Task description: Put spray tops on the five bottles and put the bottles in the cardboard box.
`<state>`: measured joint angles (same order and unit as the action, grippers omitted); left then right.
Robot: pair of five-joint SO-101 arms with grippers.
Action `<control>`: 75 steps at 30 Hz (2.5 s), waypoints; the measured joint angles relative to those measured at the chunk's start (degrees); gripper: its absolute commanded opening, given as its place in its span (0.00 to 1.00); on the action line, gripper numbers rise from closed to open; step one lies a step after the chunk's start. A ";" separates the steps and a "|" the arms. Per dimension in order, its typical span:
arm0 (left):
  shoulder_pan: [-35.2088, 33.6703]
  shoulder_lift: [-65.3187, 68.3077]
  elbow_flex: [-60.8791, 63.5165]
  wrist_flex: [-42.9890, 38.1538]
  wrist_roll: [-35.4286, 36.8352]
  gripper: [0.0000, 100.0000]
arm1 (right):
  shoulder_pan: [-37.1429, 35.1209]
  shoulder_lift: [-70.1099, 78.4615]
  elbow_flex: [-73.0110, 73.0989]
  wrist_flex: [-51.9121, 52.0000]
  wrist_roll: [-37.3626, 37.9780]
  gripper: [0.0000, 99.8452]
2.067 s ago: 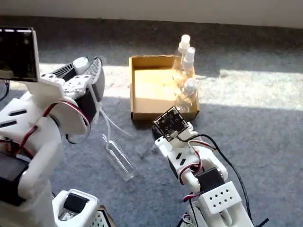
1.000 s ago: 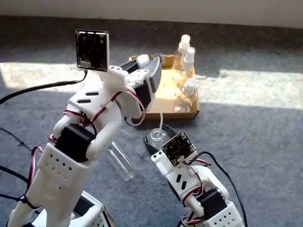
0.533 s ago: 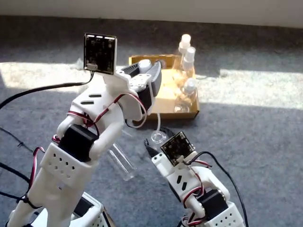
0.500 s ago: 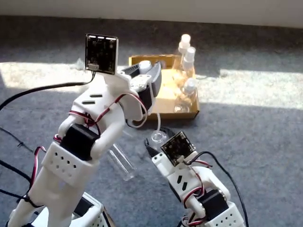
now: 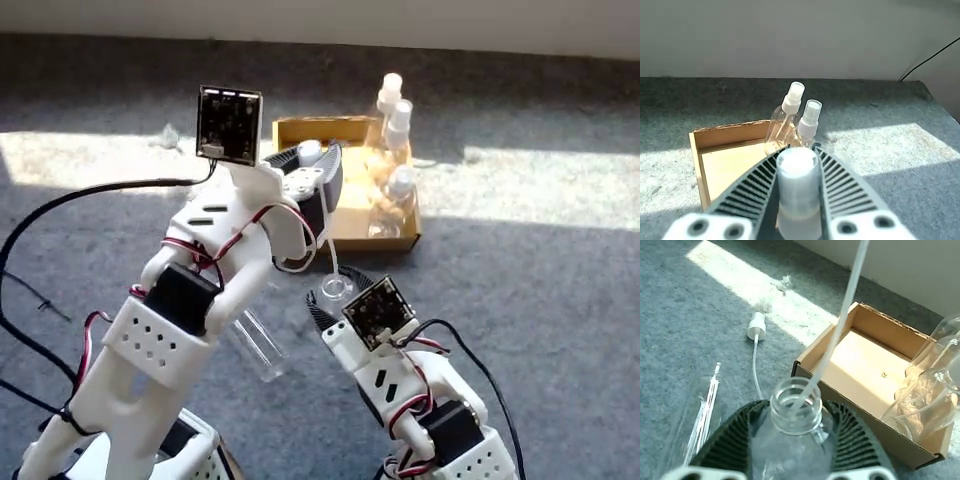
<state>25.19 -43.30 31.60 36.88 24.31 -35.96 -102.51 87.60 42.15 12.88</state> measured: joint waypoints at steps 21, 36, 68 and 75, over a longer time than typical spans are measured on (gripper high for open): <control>7.12 -16.62 14.42 0.00 -0.35 0.00 | 3.34 15.91 -12.40 -0.35 -4.22 0.00; 7.74 -16.70 17.05 -0.09 -6.07 0.00 | 1.05 16.88 -14.42 -0.35 -4.84 0.00; 7.82 -16.70 21.10 -0.44 -14.24 0.17 | 0.88 16.79 -14.51 -0.35 -9.05 0.00; 7.56 -16.53 16.88 -0.26 -14.51 0.15 | 0.79 16.79 -14.68 -0.35 -9.14 0.00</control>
<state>32.75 -59.82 48.48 36.62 9.80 -35.16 -85.71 72.92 41.80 3.74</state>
